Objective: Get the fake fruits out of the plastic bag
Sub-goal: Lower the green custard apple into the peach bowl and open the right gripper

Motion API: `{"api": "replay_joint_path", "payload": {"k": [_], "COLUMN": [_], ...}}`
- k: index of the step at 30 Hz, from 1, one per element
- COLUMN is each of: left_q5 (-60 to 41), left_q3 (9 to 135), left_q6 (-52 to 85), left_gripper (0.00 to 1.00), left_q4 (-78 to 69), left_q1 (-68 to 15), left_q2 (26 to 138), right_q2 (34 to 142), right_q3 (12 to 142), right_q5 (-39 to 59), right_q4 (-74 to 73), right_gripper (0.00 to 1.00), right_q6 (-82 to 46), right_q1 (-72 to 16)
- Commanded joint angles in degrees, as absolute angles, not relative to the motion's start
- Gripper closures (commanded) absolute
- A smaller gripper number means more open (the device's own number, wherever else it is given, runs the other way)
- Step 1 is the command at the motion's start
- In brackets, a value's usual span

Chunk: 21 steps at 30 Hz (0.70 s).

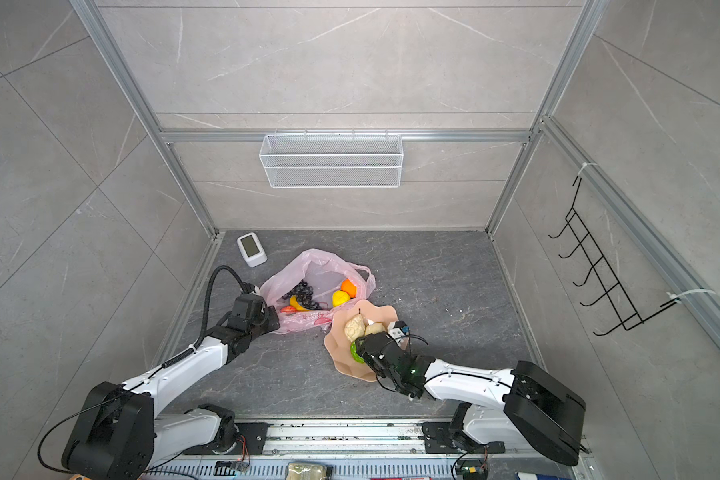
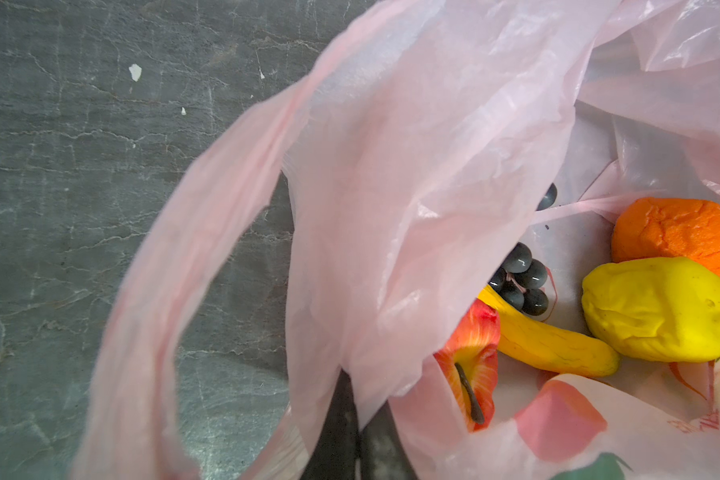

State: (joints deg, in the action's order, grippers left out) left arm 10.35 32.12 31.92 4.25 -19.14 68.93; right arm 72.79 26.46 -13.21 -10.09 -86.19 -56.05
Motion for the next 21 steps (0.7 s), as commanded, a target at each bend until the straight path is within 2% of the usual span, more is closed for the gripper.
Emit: {"api": "replay_joint_path", "payload": {"k": [1,8,13,16,21], "left_q5": [10.6,10.7,10.7,10.7,10.7], "left_q3": [32.7,32.7,32.8,32.8,32.8], "left_q6": [31.2,31.2,31.2,31.2,31.1], "left_gripper": [1.0,1.0,1.0,1.0,1.0], "left_q4": [3.2,3.3,3.3,3.3,3.3], "left_q1": [-19.5,-19.5,-19.5,-19.5,-19.5], "left_q2": [69.0,69.1,69.3,69.2,69.3], "right_q2": [74.0,74.5,71.3,68.8,65.9], "right_q3": [25.9,26.3,27.3,28.7,32.4], "right_q5": [-12.4,-11.6,-12.9,-14.4,-16.4], "right_q4": [-12.5,-10.4,-4.6,0.8,10.0], "right_gripper": [0.42,0.29,0.25,0.25,0.33], "right_q6": [-86.2,-86.7,-85.4,-83.9,-79.6], "right_q1": [-55.6,-55.2,-55.1,-55.1,-55.1]}}
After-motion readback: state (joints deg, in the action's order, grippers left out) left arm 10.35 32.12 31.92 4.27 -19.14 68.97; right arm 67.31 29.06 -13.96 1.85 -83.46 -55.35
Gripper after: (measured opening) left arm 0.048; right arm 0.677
